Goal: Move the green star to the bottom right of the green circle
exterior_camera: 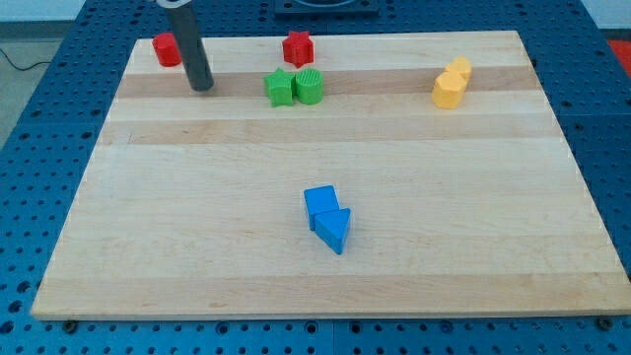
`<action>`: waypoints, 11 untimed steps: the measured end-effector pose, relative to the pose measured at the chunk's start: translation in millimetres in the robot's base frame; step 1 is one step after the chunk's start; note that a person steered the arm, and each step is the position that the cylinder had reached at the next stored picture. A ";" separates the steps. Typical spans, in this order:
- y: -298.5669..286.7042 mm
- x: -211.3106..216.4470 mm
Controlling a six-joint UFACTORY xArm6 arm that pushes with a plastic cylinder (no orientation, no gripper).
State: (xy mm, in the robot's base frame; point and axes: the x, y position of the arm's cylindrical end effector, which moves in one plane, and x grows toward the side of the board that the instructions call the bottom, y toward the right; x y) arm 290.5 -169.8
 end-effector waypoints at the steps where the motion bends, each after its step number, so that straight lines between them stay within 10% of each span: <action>1: 24.1 -9.7; 5: 116.7 28.7; 11: 60.0 83.7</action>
